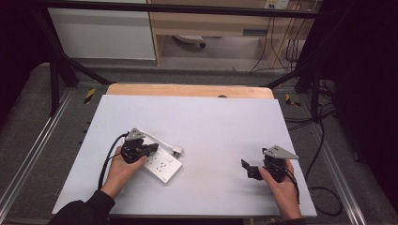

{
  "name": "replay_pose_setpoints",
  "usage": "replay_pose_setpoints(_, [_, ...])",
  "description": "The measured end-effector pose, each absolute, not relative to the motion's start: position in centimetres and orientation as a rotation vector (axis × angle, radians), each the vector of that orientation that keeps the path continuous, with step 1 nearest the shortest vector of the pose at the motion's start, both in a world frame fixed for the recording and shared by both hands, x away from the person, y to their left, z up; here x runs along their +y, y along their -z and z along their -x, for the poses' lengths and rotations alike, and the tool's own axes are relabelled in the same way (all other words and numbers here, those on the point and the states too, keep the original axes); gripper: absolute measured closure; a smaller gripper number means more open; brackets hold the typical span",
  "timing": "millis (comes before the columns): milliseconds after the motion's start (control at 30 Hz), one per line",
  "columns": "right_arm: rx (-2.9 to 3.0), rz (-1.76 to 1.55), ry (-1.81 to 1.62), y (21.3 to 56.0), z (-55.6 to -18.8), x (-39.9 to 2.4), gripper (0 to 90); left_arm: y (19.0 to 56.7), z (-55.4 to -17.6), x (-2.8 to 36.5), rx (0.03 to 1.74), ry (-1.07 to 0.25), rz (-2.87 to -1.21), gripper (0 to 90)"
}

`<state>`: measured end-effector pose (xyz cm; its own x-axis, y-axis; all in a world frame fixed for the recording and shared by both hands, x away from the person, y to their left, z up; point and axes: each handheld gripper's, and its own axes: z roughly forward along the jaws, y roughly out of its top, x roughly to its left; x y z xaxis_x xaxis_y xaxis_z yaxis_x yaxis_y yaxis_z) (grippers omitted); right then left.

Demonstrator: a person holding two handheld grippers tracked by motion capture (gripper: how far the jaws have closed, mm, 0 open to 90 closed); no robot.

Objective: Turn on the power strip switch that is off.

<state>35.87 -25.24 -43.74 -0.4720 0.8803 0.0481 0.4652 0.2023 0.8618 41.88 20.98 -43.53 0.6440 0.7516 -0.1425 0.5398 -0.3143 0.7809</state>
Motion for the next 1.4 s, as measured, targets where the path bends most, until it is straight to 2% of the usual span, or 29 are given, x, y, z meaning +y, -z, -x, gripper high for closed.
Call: replay_pose_setpoints(1400, [2.029,-1.248,-1.195,43.79,-35.89,-25.21,2.8,43.68,-42.03,21.05,1.019,-0.295,-1.993,89.7])
